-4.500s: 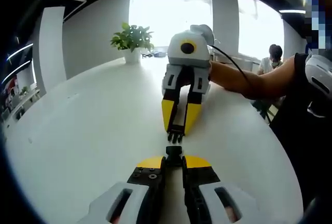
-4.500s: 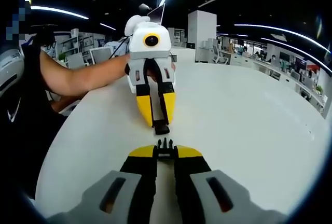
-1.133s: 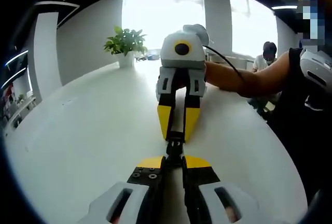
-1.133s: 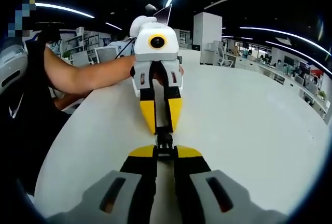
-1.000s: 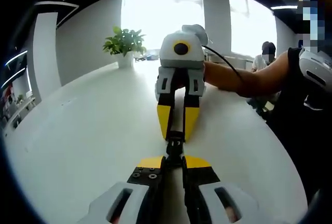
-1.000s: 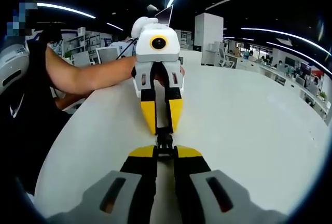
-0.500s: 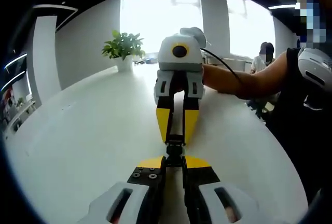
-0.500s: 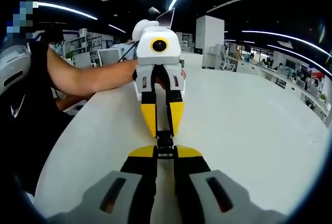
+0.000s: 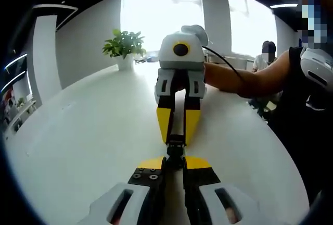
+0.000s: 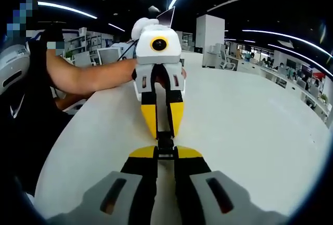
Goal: Snap the two parts of the plastic buckle together until the buckle closes and remains connected.
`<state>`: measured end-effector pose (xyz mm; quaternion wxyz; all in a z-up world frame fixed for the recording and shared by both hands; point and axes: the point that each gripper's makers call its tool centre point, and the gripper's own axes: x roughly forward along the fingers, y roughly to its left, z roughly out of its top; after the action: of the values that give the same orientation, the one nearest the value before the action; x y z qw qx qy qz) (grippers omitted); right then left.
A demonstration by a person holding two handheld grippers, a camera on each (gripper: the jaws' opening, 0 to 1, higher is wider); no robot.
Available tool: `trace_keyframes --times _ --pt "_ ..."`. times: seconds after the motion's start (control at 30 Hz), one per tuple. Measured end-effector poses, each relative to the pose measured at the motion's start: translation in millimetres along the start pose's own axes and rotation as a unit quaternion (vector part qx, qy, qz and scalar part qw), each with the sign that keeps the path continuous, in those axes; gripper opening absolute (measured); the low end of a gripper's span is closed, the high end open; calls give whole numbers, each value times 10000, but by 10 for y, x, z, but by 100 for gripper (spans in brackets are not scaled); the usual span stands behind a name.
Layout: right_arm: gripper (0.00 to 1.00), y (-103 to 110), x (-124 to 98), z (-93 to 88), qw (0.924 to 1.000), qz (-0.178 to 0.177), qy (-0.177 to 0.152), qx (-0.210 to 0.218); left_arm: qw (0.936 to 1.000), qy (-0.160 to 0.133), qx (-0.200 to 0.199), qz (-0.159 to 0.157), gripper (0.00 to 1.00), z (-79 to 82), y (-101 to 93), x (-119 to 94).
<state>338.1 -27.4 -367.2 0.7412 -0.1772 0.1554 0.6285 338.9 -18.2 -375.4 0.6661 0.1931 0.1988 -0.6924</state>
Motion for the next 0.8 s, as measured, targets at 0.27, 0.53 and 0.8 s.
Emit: trace_keyframes --times 0.27,0.53,0.8 --pt "10 -28 -26 29 9999 -78 -69 21 9999 -127 -40 85 9 68 18 -34" --pt "9 -52 -10 -8 9999 -81 -14 105 9999 -50 -47 135 9 41 31 -1" --pt "9 -69 -1 -28 9999 -80 -1 132 9999 16 -43 160 9 14 58 19"
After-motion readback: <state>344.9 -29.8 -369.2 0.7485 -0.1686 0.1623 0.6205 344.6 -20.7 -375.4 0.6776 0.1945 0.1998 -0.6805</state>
